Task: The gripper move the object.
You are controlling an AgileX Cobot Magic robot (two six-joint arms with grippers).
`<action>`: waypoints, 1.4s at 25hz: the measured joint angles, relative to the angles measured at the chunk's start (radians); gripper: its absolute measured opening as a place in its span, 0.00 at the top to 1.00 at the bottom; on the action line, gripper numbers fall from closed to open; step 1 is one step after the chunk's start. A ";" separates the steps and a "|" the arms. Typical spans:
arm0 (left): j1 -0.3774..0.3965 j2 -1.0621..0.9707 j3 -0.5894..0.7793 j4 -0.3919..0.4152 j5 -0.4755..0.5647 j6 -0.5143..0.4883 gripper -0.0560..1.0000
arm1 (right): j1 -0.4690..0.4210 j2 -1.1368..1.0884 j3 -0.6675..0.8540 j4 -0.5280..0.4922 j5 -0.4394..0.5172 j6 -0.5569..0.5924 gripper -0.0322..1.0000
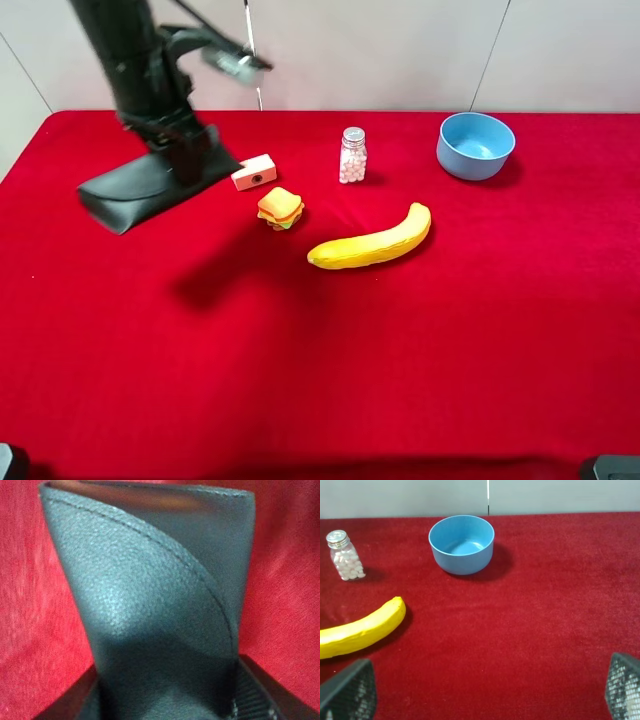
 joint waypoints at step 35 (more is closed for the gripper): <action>-0.554 0.384 -0.740 -0.003 -0.030 0.005 0.48 | 0.000 0.000 0.000 0.000 0.000 0.000 0.30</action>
